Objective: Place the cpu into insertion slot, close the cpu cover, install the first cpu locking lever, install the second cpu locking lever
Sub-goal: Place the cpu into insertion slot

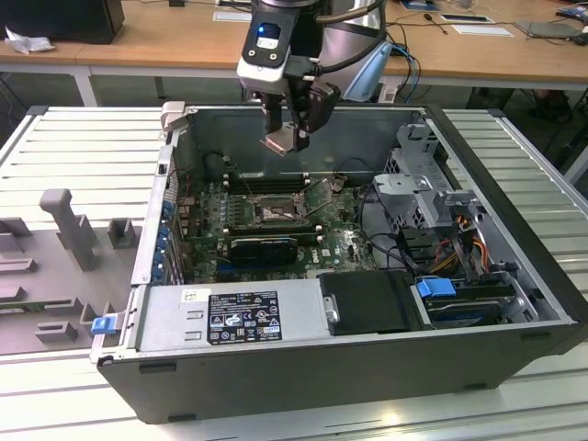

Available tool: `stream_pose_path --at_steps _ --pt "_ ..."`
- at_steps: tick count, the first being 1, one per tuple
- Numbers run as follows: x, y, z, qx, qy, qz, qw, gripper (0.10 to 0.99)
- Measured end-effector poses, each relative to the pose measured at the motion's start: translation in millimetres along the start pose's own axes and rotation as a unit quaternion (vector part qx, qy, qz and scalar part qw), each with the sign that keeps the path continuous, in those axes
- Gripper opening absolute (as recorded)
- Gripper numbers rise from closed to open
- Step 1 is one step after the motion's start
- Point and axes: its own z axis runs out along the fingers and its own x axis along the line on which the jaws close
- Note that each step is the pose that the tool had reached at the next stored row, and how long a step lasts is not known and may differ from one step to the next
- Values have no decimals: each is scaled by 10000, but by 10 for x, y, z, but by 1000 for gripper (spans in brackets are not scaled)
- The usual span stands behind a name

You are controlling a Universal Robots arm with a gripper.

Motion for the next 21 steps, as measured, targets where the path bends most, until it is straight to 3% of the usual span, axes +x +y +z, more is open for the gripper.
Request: stream_pose_path --at_steps 9,21 --pt "0 0 4 -8 -36 402 9992 533" --pt "0 -1 10 -19 -87 982 9951 533"
